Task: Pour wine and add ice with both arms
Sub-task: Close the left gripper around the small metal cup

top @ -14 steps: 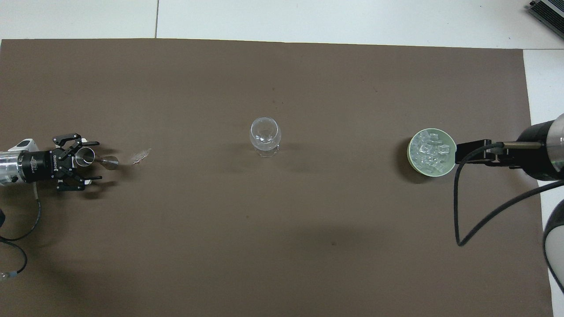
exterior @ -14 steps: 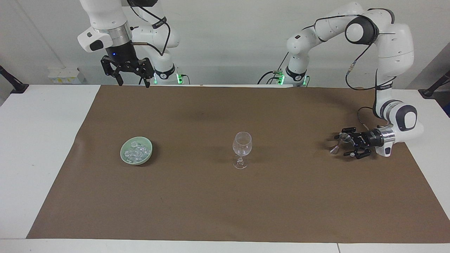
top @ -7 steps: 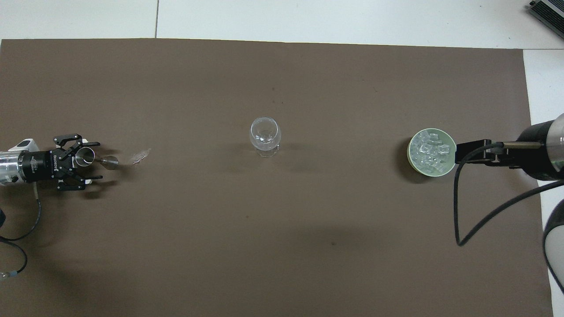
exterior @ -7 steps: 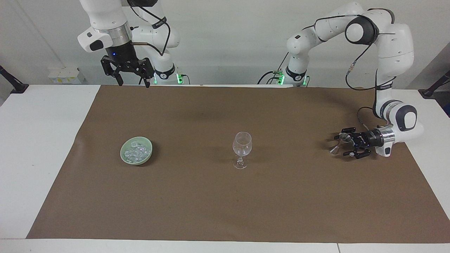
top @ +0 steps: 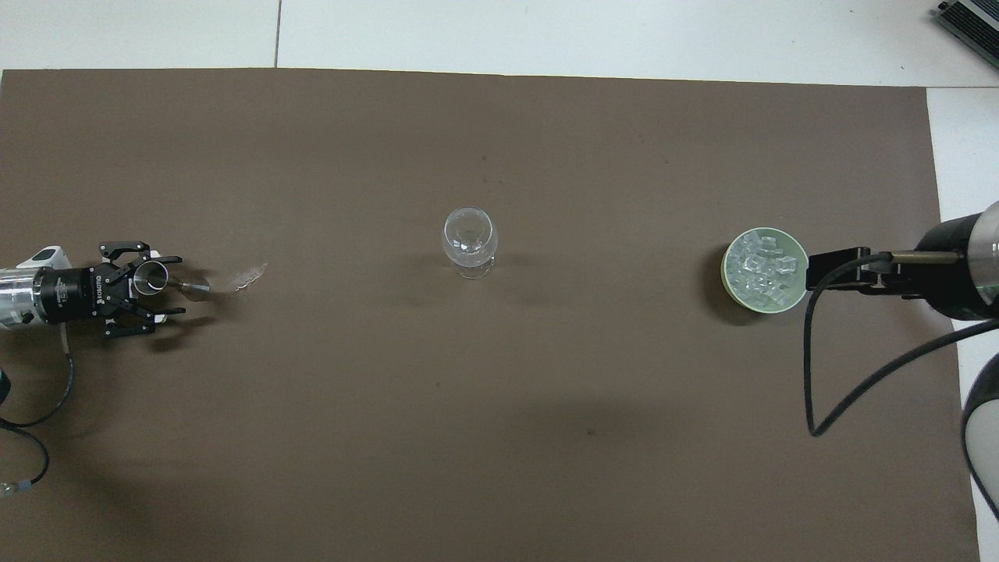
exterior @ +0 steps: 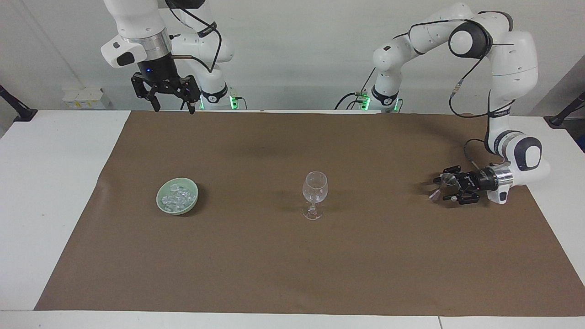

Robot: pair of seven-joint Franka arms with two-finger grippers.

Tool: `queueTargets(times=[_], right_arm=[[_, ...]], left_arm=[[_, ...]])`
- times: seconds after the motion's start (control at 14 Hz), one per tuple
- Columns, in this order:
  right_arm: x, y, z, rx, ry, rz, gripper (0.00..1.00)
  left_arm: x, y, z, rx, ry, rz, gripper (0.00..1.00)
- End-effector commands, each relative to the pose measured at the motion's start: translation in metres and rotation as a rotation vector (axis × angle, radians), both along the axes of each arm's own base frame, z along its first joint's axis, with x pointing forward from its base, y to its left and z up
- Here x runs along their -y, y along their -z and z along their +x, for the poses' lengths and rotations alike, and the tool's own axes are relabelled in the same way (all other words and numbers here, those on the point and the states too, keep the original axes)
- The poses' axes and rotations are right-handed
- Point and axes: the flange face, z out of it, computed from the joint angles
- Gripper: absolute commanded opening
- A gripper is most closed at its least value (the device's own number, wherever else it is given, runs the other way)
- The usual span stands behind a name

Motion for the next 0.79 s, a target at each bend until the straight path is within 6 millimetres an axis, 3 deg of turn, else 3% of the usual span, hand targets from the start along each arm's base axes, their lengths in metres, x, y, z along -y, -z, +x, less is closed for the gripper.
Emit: queueTargets(times=[0.0,0.21,0.71], right_arm=[[0.0008,-0.0004,-0.002,-0.008,0.013,0.015,1.0],[0.0016,-0.0004,-0.0019,-0.008,0.014,0.015,1.0],[0.0016,-0.0004,-0.0019,-0.008,0.014,0.015,1.0]], left_arm=[[-0.0031,-0.0019,0.0011,0.007,0.003,-0.033,0.77],[-0.0047,-0.0018,0.0005,0.01,0.001,-0.032,0.67],[-0.0068,-0.0005,-0.0001,0.011,-0.003,-0.028,0.63]])
